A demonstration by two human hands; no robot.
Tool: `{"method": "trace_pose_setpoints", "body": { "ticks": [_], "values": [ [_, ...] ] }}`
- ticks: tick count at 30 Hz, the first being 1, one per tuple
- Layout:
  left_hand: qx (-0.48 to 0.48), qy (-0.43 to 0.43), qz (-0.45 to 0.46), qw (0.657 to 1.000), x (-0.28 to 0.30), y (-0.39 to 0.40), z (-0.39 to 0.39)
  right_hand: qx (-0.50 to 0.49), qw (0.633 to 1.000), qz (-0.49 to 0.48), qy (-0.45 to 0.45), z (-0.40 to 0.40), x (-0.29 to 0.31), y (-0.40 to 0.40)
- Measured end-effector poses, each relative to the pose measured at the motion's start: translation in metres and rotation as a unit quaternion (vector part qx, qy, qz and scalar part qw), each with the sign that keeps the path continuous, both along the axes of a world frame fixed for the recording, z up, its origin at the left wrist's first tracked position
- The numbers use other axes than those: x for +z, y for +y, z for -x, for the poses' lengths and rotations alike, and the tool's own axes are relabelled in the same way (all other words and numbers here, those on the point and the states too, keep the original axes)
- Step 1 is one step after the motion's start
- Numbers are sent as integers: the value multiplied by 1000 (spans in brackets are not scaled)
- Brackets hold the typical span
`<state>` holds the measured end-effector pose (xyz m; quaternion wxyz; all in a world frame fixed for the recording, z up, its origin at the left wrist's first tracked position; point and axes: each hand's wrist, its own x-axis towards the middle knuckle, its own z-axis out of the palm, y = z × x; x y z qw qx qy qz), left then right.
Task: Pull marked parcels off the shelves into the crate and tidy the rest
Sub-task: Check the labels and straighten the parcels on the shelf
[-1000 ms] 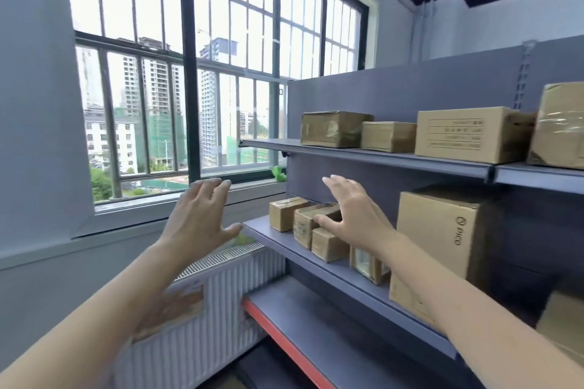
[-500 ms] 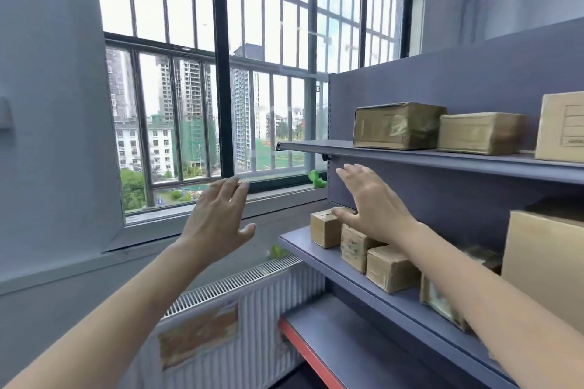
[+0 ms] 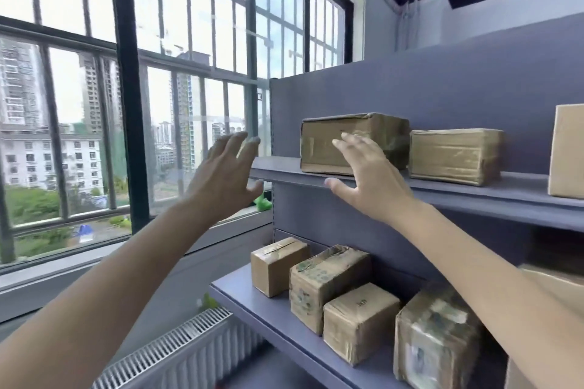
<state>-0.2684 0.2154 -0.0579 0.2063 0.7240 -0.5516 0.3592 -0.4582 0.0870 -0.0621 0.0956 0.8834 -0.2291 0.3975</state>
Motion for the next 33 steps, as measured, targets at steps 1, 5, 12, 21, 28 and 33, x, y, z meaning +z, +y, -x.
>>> {"method": "trace_pose_setpoints", "body": {
  "ticks": [1, 5, 12, 21, 28, 33],
  "values": [
    [-11, 0, 0, 1000, 1, -12, -3, -11, 1000, 0, -3, 1, 2, -7],
    [-61, 0, 16, 998, 8, -57, -22, -54, 998, 7, -22, -1, 12, -29],
    [-178, 31, 54, 982, 27, -130, -52, -132, 988, 11, -83, -10, 25, -55],
    [-262, 136, -4, 956, 26, -201, -78, -176, 964, -76, -183, -33, 27, -76],
    [-358, 229, -56, 904, 20, -212, -78, -179, 942, -105, -265, -53, 25, -70],
    [-416, 290, 49, 861, 45, -187, -80, -163, 937, -93, -296, -57, 42, -48]
  ]
}}
